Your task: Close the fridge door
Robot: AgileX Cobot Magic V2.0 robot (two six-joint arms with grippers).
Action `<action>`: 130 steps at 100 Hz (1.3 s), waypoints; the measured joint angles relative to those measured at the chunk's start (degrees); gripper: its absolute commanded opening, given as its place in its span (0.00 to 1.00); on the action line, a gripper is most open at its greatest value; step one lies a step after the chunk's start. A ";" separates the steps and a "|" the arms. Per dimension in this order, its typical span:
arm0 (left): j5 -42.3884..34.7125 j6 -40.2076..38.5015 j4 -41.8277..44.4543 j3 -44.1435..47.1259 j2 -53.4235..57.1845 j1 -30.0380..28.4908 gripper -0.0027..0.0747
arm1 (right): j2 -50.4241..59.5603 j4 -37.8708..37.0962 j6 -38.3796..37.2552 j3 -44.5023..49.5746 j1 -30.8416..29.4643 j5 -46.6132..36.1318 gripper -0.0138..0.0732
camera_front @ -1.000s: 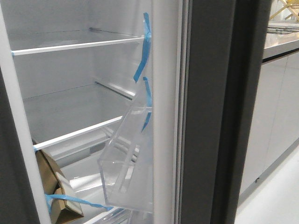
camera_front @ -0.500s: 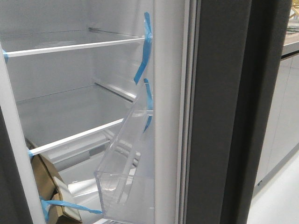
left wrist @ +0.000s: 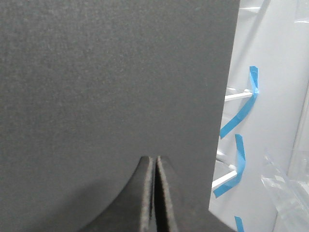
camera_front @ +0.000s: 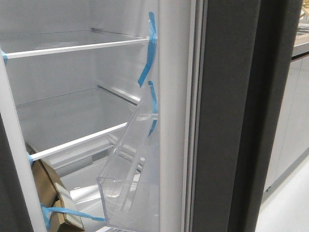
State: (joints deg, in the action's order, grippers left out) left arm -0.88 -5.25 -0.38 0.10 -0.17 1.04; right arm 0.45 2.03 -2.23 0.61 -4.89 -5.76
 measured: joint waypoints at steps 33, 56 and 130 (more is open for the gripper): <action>0.00 0.00 0.00 0.00 0.00 0.00 0.01 | 0.00 0.00 0.00 0.00 0.00 0.00 0.07; 0.00 0.00 0.00 0.00 0.00 0.00 0.01 | 0.00 0.00 0.00 0.00 0.00 0.00 0.07; 0.00 0.00 0.00 0.00 0.00 0.00 0.01 | -4.42 0.00 0.00 -4.69 0.00 5.76 0.07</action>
State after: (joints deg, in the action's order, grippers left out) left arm -0.88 -5.25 -0.38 0.10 -0.17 1.04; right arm -3.97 2.03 -2.23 -4.08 -4.89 0.00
